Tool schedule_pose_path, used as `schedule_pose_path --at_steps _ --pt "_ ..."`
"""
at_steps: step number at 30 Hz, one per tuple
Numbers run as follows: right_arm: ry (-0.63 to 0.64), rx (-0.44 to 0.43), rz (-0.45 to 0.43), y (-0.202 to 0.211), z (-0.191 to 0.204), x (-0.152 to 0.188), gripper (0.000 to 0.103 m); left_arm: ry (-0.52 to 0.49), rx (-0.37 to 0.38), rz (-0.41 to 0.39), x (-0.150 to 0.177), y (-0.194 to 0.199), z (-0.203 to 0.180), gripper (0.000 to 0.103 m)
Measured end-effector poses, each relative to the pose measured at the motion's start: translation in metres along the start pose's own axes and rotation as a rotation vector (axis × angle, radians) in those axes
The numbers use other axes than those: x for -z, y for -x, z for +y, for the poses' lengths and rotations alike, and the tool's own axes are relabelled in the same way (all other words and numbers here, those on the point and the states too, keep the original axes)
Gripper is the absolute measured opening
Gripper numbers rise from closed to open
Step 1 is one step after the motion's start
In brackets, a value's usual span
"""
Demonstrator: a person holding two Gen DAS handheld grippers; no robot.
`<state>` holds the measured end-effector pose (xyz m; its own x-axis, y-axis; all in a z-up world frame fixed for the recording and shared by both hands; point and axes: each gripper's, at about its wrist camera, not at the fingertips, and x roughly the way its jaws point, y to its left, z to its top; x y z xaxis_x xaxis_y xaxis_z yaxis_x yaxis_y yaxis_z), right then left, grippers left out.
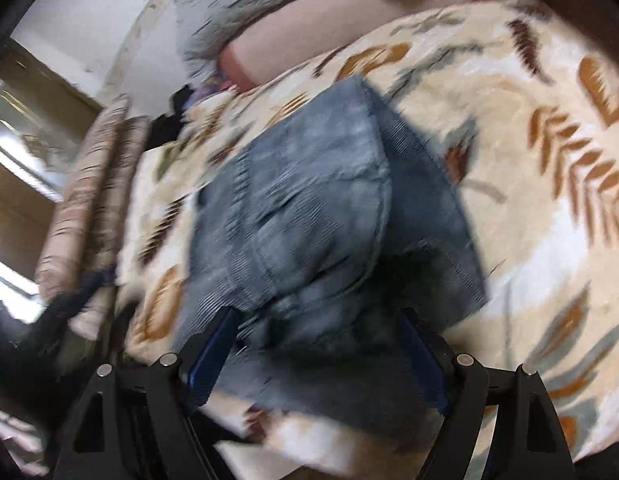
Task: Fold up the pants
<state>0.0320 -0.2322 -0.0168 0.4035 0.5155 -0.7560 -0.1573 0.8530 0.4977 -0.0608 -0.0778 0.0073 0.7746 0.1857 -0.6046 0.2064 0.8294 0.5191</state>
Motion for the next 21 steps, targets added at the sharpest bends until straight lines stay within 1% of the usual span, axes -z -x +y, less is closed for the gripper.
schedule_pose_path --at_steps 1,3,4,5,6,7,8,9,10,12,13,15,16,17,18,19,20,21 --pt "0.002 0.036 -0.028 0.002 0.000 -0.005 0.083 -0.076 -0.008 -0.021 0.001 0.004 -0.017 0.087" --pt "0.037 0.045 -0.041 0.004 0.004 -0.013 0.083 -0.164 -0.050 -0.024 0.004 -0.001 -0.035 0.087" --pt "0.053 0.047 -0.036 0.003 0.006 -0.017 0.083 -0.209 -0.064 0.006 0.006 -0.010 -0.044 0.087" --pt "0.055 0.042 -0.032 0.002 0.006 -0.021 0.083 -0.255 -0.062 0.035 0.008 -0.020 -0.050 0.087" --pt "0.051 0.004 -0.016 -0.001 0.005 -0.026 0.083 -0.291 -0.077 0.043 0.009 -0.027 -0.056 0.087" --pt "0.031 -0.065 -0.002 -0.003 0.003 -0.031 0.083 -0.324 -0.110 0.051 0.010 -0.034 -0.061 0.087" --pt "0.016 -0.109 0.002 -0.003 0.002 -0.035 0.076 -0.341 -0.127 0.057 0.009 -0.040 -0.062 0.085" --pt "-0.002 -0.166 0.008 -0.003 0.002 -0.039 0.065 -0.342 -0.138 0.061 0.006 -0.045 -0.060 0.073" --pt "-0.005 -0.193 0.002 0.000 0.003 -0.042 0.063 -0.347 -0.149 0.084 0.005 -0.050 -0.059 0.046" --pt "-0.004 -0.252 -0.024 0.008 0.009 -0.048 0.062 -0.371 -0.190 0.115 0.007 -0.061 -0.055 0.009" --pt "-0.007 -0.268 -0.034 0.011 0.012 -0.050 0.062 -0.345 -0.202 0.112 0.008 -0.065 -0.047 0.009" --pt "-0.014 -0.286 -0.070 0.025 0.015 -0.053 0.062 -0.227 -0.133 0.128 0.006 -0.066 -0.026 0.009" --pt "-0.019 -0.288 -0.077 0.028 0.015 -0.051 0.062 -0.130 -0.089 0.126 0.004 -0.062 -0.010 0.009" --pt "-0.024 -0.289 -0.076 0.032 0.013 -0.050 0.062 -0.072 -0.062 0.127 0.004 -0.060 0.002 0.009" --pt "-0.022 -0.290 -0.056 0.034 0.011 -0.043 0.062 -0.016 -0.027 0.132 0.005 -0.059 0.012 0.009" --pt "-0.020 -0.286 -0.037 0.036 0.009 -0.036 0.062 0.080 0.030 0.149 0.008 -0.059 0.027 0.009" --pt "-0.009 -0.272 -0.020 0.037 0.009 -0.027 0.063 0.138 0.057 0.157 0.010 -0.060 0.037 0.009" --pt "0.027 -0.242 0.005 0.035 0.013 -0.015 0.063 0.177 0.082 0.157 0.013 -0.060 0.044 0.009"
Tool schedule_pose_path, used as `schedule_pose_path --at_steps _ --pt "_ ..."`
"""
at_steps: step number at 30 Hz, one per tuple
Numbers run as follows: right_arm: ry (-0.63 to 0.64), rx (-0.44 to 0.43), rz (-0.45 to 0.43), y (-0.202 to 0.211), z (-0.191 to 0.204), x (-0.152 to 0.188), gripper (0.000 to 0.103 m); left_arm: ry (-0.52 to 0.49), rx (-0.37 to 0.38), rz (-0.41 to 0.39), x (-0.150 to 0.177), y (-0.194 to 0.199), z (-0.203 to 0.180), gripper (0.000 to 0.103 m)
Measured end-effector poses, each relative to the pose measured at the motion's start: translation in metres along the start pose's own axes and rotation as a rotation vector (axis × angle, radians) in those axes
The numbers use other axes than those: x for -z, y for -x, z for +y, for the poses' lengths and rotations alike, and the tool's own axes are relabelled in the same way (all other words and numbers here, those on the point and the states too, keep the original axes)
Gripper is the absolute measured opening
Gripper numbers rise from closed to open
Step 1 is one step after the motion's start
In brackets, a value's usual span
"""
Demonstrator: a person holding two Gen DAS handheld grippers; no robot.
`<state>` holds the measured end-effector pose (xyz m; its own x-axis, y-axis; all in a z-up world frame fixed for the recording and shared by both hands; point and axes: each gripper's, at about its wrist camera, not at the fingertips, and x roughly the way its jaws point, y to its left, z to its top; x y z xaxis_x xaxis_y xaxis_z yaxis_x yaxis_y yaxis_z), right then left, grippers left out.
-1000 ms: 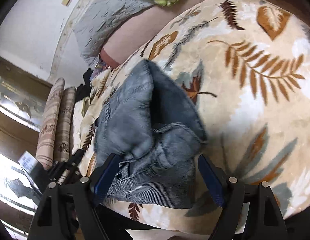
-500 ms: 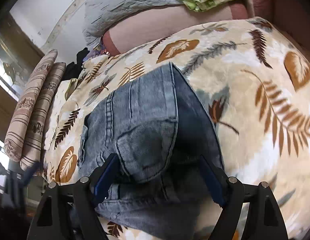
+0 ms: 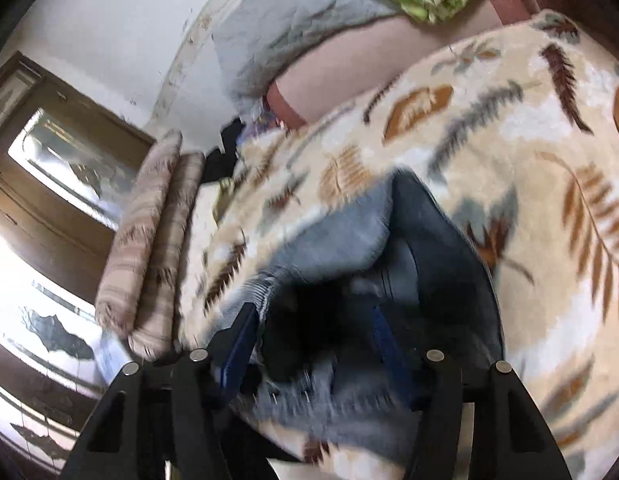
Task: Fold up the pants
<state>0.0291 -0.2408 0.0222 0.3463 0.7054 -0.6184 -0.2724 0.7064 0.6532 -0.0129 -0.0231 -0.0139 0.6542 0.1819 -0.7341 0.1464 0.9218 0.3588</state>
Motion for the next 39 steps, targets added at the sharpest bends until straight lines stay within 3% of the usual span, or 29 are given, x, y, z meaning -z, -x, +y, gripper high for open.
schedule_pose_path --at_steps 4,7,12,15,18,21,23,26,27,30,33,34,36,37,39 --pt "0.170 0.118 0.072 -0.018 0.025 0.042 0.063 0.066 0.071 0.005 0.004 0.002 0.013 0.009" --pt "0.269 0.111 0.098 -0.034 0.054 0.063 0.063 0.113 0.103 -0.006 -0.002 0.003 0.022 0.009" --pt "0.038 0.050 -0.015 -0.020 0.037 0.087 0.067 0.155 0.134 -0.032 -0.009 0.006 0.030 0.009" --pt "0.055 0.070 -0.025 -0.023 0.043 0.080 0.067 0.146 0.140 -0.037 -0.010 0.004 0.026 0.009" --pt "0.092 0.025 -0.089 -0.025 0.060 0.062 0.068 0.149 0.142 -0.039 -0.009 0.006 0.025 0.009" --pt "0.153 0.087 -0.003 -0.062 0.068 0.046 0.070 0.171 0.143 -0.043 -0.009 0.007 0.030 0.009" --pt "0.150 0.125 -0.001 -0.076 0.062 0.040 0.069 0.167 0.141 -0.047 -0.008 0.008 0.031 0.009" --pt "0.187 0.246 0.014 -0.082 0.057 0.029 0.016 0.166 0.131 -0.045 -0.005 0.006 0.034 0.009" --pt "0.270 0.332 0.018 -0.079 0.060 0.025 0.010 0.173 0.129 -0.044 -0.004 0.005 0.036 0.009" --pt "0.514 0.532 -0.012 -0.058 0.070 0.006 0.010 0.181 0.155 -0.038 0.001 0.001 0.038 0.010" --pt "0.775 0.690 -0.079 -0.048 0.097 -0.021 0.010 0.114 0.160 -0.075 0.004 0.007 0.014 0.012" --pt "0.920 0.746 -0.114 -0.047 0.108 -0.021 0.011 0.097 0.148 -0.082 0.004 0.010 0.007 0.011" --pt "1.195 0.938 -0.209 -0.051 0.114 -0.012 0.028 0.079 0.162 -0.079 0.007 0.012 -0.001 0.009" --pt "1.285 1.002 -0.235 -0.055 0.108 -0.009 0.031 0.064 0.166 -0.077 0.010 0.012 -0.006 0.009" --pt "1.340 1.069 -0.291 -0.060 0.089 0.004 0.047 0.028 0.168 -0.052 0.017 0.008 -0.015 0.009"
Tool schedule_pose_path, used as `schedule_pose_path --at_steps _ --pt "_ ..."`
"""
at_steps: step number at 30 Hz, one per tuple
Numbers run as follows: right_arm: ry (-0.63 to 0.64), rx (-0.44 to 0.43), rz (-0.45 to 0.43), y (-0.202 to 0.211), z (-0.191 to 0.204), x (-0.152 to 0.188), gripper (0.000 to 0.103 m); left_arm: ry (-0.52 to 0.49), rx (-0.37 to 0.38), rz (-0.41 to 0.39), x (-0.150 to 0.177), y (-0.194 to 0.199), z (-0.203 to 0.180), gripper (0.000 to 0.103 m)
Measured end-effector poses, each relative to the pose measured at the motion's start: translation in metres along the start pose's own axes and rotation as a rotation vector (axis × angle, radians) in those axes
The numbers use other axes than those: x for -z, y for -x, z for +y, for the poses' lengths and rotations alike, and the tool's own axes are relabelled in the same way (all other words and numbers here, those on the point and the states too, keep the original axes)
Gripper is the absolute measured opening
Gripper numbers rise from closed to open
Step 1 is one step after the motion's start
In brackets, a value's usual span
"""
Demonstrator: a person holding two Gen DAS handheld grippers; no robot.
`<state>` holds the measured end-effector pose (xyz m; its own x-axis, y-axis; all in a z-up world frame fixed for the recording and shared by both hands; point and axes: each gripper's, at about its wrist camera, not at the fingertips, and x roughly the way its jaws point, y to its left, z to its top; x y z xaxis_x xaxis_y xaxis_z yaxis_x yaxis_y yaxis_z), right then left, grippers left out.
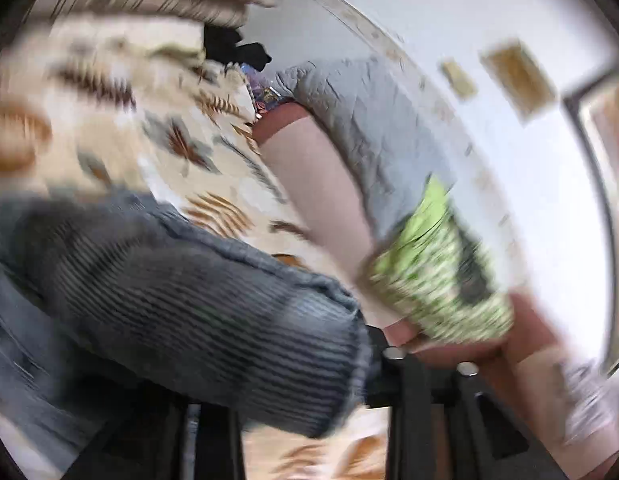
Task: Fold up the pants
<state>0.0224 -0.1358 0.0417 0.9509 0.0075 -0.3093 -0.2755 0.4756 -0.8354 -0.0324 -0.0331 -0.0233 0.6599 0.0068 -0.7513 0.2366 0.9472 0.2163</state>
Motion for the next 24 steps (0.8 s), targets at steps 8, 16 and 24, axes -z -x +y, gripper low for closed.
schedule_pose_path --at_steps 8,16,24 --pt "-0.117 -0.276 0.225 0.024 0.051 0.097 0.060 -0.134 -0.012 0.063 0.023 -0.011 -0.011 0.011" --pt "-0.886 -0.682 0.406 0.010 -0.049 0.152 0.073 -0.098 0.099 0.036 0.017 0.022 0.007 0.036" --pt "-1.663 -1.211 0.485 -0.018 -0.020 0.168 0.076 0.128 0.032 -0.087 -0.014 0.039 0.039 0.071"
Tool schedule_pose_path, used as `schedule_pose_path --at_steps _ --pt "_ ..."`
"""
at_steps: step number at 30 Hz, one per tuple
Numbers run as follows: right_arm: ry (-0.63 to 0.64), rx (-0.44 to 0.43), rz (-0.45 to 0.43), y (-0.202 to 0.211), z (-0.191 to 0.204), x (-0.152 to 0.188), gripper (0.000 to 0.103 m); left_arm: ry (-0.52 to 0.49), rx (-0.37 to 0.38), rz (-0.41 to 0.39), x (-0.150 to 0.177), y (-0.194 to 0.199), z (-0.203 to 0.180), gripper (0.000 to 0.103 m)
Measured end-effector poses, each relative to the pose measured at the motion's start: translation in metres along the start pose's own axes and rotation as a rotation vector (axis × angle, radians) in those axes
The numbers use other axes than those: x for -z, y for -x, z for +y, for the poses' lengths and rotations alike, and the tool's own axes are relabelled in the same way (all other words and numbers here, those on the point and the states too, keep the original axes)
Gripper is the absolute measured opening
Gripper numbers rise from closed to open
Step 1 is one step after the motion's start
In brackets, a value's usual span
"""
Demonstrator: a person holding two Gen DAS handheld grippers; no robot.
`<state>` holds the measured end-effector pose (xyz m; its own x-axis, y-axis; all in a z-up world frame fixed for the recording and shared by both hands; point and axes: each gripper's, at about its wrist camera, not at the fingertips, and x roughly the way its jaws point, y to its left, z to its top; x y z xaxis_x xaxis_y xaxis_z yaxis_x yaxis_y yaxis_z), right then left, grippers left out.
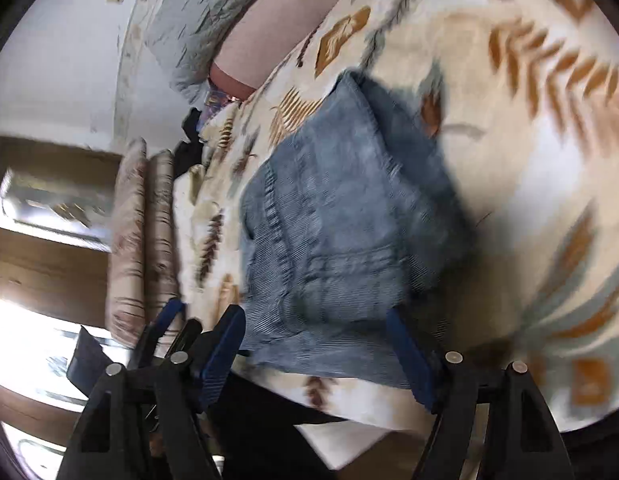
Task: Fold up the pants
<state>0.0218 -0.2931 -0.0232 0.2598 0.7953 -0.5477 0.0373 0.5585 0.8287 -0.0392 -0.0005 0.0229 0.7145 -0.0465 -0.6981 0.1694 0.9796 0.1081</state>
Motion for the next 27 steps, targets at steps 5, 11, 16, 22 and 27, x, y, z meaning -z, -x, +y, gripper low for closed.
schedule_pose_path --at_steps 5,11,16,22,27 --pt "-0.223 0.014 -0.043 -0.020 -0.028 0.002 0.070 -0.014 -0.043 0.003 0.003 -0.006 0.001 0.071" --pt "0.044 0.188 -0.137 0.003 0.029 -0.020 0.007 -0.011 -0.039 0.048 0.017 -0.022 0.002 0.072" --pt "0.258 0.348 -0.178 0.004 0.046 -0.044 0.007 -0.014 -0.032 0.032 0.009 -0.029 -0.005 0.072" --pt "0.108 0.336 -0.087 -0.003 -0.013 -0.028 0.011 -0.063 -0.076 0.020 -0.005 -0.049 -0.024 0.083" --pt "-0.044 0.308 -0.222 0.033 -0.028 -0.019 0.096 -0.138 -0.105 0.141 0.014 -0.085 -0.038 0.083"
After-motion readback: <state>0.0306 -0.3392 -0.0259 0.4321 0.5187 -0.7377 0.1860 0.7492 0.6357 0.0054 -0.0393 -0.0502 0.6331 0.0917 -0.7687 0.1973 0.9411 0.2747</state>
